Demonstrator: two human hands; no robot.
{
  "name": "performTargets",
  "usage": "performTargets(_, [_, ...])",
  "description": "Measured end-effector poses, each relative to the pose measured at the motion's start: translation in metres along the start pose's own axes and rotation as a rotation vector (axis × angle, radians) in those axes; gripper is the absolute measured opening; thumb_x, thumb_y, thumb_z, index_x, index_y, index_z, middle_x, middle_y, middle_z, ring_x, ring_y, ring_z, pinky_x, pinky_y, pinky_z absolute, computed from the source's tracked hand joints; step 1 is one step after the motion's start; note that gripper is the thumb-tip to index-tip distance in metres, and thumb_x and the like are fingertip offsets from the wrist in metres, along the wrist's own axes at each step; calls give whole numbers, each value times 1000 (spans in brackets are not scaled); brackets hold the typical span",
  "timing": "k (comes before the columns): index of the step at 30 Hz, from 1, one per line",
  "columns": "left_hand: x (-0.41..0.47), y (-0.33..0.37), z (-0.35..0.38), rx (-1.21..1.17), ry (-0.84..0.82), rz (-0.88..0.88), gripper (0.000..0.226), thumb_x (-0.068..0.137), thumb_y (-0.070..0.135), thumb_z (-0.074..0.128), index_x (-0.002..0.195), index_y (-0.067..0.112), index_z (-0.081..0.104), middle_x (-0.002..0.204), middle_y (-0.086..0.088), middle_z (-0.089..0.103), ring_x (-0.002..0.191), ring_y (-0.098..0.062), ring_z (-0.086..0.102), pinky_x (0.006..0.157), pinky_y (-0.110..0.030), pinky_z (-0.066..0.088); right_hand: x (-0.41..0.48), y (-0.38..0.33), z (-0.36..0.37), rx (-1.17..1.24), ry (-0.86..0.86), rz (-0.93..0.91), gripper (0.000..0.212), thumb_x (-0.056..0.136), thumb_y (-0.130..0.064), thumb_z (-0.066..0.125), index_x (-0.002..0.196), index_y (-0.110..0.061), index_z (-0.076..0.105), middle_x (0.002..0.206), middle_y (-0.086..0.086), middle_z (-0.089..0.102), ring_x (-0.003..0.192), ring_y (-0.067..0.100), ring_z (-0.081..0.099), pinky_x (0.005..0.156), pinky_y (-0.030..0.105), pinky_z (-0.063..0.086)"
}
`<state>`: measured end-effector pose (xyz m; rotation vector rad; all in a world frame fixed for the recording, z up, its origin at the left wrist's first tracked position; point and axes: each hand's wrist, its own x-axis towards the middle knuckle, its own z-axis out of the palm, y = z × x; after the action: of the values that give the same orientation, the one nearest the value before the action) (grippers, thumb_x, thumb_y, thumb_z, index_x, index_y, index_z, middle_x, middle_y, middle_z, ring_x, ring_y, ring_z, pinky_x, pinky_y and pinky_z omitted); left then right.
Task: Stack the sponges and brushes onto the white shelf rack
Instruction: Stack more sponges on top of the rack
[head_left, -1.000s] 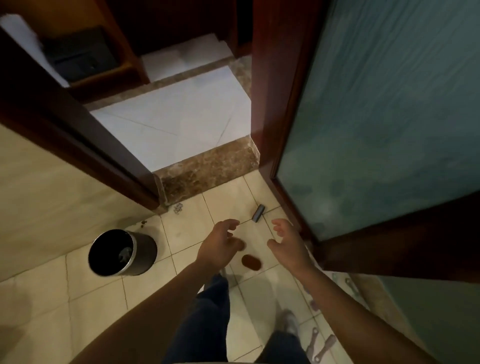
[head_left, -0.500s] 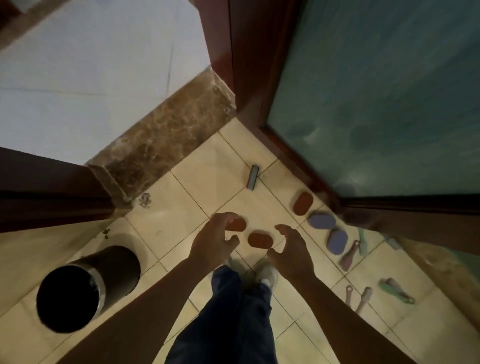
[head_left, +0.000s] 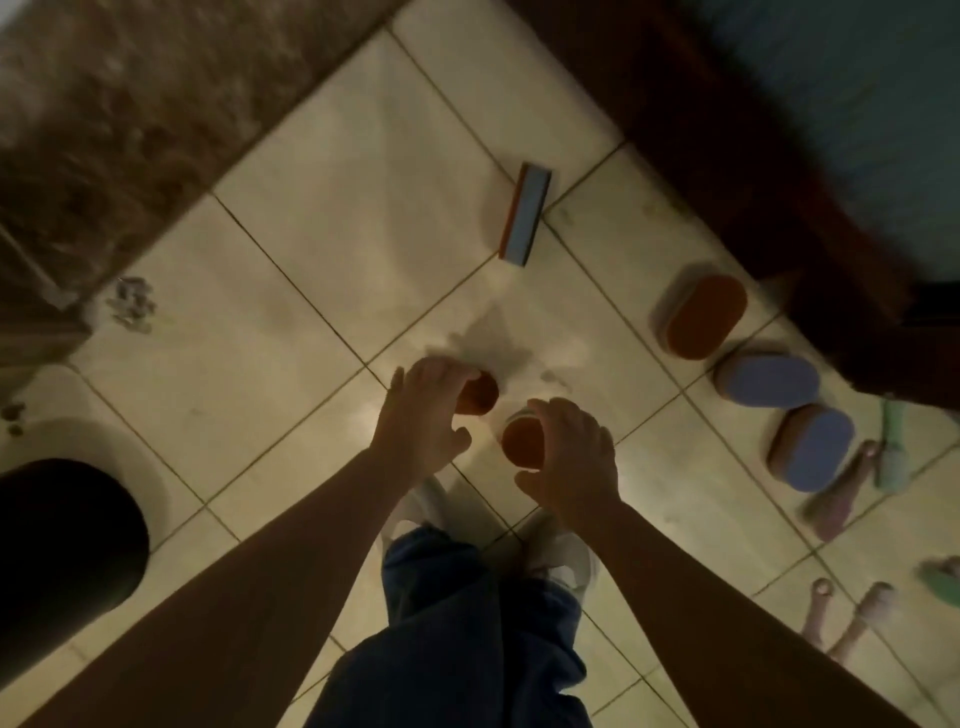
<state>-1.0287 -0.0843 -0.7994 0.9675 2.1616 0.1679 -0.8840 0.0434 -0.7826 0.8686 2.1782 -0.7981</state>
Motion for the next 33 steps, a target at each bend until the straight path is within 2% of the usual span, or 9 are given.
performTargets(2, [12,-11,22,71,-6,-14,83,71,32,75,142,29,32,152,0,29,146,-32,14,116,-56,9,15,8,22,-58,-19,-4,88,75,-37,75,146,-31,25,154,-1,24,144,25,20,117,55,20])
performTargets(5, [25,-23,44,149,-2,5,92,70,32,76,146,28,25,157,-3,21,148,-31,4,114,-59,3,27,18,43,-98,-8,-31,94,74,-28,76,148,-29,19,154,3,21,143,29,19,117,56,18])
performTargets(11, [27,-24,55,141,170,53,73,74,25,77,139,18,44,143,-9,43,140,-31,29,119,-52,14,32,31,53,-99,83,2,84,72,-26,77,142,-20,31,144,6,35,129,27,37,103,42,42])
performTargets(15, [14,-8,39,-26,141,-46,70,71,36,76,134,23,47,131,-4,51,123,-25,46,114,-48,27,20,22,35,77,66,98,82,69,-36,75,138,-23,32,135,2,41,112,23,48,84,38,51])
performTargets(17, [1,8,22,-173,130,-153,70,70,40,76,131,26,46,124,-3,49,105,-24,54,95,-42,46,6,14,18,229,35,179,82,69,-40,75,137,-25,30,126,0,49,105,23,56,83,40,52])
performTargets(20, [-26,37,-12,-349,120,-298,69,70,44,77,128,29,44,119,1,44,92,-23,59,76,-34,50,-27,-1,-20,425,27,287,71,70,-44,73,126,-25,35,109,2,60,97,28,63,85,45,53])
performTargets(23, [-59,69,-53,-410,150,-368,65,69,49,75,123,31,44,112,5,41,89,-22,58,73,-35,51,-76,-18,-65,545,78,334,71,69,-49,73,125,-24,38,109,3,59,98,28,61,85,45,53])
performTargets(29, [-125,146,-151,-438,160,-317,66,65,74,65,114,34,46,105,6,55,83,-12,61,72,-35,56,-177,-46,-170,681,192,360,80,69,-47,78,132,-21,37,118,6,51,104,28,58,89,46,52])
performTargets(33, [-172,198,-222,-441,158,-216,64,66,67,69,116,39,42,94,21,55,82,-4,59,69,-22,48,-248,-61,-233,764,269,357,82,66,-46,80,133,-21,38,123,4,52,108,25,57,92,47,51])
